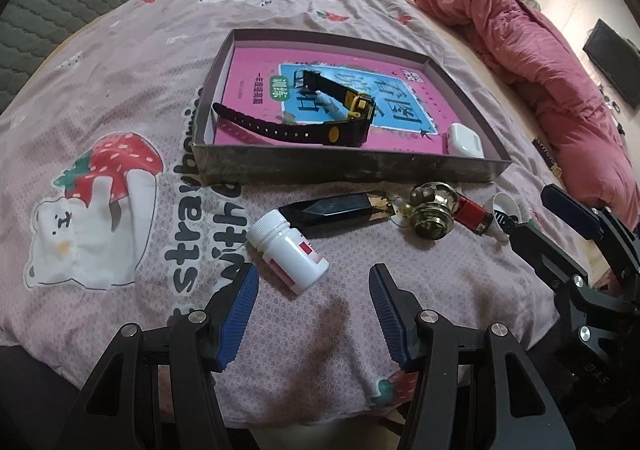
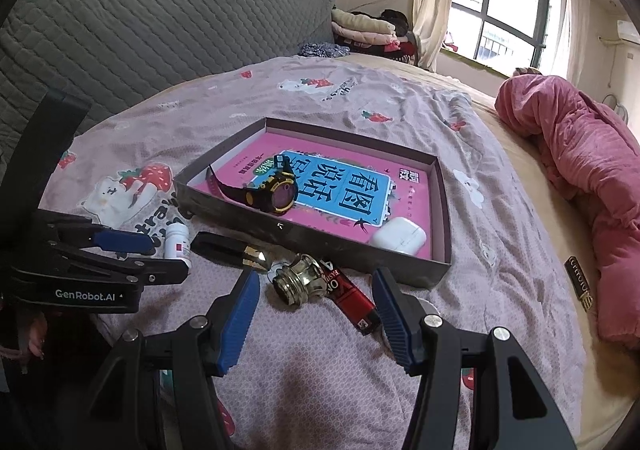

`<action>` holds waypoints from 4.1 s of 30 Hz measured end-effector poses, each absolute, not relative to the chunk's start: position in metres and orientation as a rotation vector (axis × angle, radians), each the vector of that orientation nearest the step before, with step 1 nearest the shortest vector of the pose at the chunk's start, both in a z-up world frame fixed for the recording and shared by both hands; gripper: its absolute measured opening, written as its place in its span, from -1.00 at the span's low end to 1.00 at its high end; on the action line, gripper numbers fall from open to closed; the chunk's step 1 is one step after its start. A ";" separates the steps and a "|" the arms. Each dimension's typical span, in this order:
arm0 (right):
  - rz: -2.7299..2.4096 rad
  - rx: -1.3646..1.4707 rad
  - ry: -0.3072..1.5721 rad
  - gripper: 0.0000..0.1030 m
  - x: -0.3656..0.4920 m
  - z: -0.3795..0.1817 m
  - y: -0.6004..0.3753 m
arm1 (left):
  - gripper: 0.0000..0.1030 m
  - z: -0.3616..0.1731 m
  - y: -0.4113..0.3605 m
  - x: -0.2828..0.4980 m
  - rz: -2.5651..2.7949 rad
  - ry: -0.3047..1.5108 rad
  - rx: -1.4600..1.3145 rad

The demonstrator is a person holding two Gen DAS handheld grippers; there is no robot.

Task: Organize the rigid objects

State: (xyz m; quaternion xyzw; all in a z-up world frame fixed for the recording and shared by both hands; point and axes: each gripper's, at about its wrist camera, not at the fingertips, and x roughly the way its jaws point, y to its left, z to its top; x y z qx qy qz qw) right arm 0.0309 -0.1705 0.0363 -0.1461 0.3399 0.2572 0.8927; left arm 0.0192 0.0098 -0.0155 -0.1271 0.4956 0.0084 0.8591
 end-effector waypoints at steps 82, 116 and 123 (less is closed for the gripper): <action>0.696 -0.396 0.849 -0.25 0.071 -0.021 -0.132 | 0.14 -0.046 0.051 0.032 0.161 1.116 -0.410; 0.728 -0.153 0.849 -0.26 0.083 -0.002 -0.152 | -0.47 -0.029 0.043 0.042 0.110 1.026 -0.343; 0.738 -0.112 0.840 -0.26 0.084 0.001 -0.156 | -0.47 -0.016 0.035 0.040 0.077 0.956 -0.293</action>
